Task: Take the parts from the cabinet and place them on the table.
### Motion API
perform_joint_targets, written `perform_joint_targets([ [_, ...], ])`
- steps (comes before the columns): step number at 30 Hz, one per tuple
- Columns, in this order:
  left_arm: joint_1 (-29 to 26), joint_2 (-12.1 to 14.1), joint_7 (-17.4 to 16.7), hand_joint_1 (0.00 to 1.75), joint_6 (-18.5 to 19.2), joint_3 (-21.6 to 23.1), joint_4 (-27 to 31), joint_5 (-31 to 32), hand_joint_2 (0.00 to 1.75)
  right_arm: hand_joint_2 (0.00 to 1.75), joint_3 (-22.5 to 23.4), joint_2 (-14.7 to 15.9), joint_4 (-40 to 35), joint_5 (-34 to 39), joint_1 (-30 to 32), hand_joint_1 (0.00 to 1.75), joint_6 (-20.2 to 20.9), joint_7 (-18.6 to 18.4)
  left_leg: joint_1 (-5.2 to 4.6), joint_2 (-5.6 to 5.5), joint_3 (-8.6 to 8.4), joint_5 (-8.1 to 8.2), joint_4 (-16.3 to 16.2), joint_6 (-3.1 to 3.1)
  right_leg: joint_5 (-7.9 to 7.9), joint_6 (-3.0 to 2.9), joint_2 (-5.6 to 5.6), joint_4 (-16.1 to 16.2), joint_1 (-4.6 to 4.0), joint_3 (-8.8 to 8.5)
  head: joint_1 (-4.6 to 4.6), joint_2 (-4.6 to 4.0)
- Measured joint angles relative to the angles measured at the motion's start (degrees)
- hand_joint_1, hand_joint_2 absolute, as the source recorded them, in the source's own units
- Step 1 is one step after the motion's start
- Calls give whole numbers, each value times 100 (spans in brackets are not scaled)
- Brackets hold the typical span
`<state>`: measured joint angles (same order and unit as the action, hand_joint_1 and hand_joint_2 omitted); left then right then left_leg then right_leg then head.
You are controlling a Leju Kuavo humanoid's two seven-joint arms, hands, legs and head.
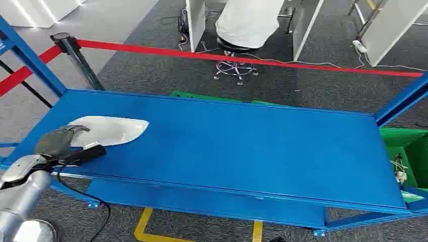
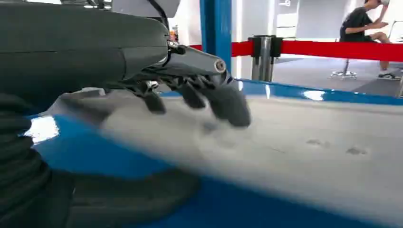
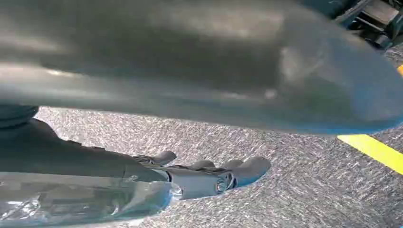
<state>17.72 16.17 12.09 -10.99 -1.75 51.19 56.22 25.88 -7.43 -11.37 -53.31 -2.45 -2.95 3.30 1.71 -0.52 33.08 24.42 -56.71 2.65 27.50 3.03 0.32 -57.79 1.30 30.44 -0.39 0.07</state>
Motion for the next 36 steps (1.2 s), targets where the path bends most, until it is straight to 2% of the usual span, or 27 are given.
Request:
perform_joint_targets([
  [7,87,0,-24,175,-175,31,-195,85,175,0,20,0,0,-50,0,0,4,13,0,-1,0,0,0,0,0,0,-1,0,0,-3,2,0],
  [20,168,0,-24,175,-193,37,-276,85,175,0,85,0,0,-63,0,0,4,13,0,0,-3,-1,0,2,0,0,0,-4,0,-4,0,0],
  [25,152,-18,-20,175,-343,33,-276,85,175,0,92,0,0,-87,1,0,4,15,0,0,-4,-2,0,2,0,0,0,-6,0,-5,0,0],
  [29,-56,-61,2,175,-494,31,28,190,175,0,138,0,0,-137,6,0,0,20,0,0,-3,-2,0,3,0,0,0,-6,0,-1,0,0],
  [36,-527,-155,11,175,-584,85,977,231,175,0,199,0,0,-219,6,0,-15,31,0,1,1,-1,0,3,1,0,1,-5,1,5,0,0],
])
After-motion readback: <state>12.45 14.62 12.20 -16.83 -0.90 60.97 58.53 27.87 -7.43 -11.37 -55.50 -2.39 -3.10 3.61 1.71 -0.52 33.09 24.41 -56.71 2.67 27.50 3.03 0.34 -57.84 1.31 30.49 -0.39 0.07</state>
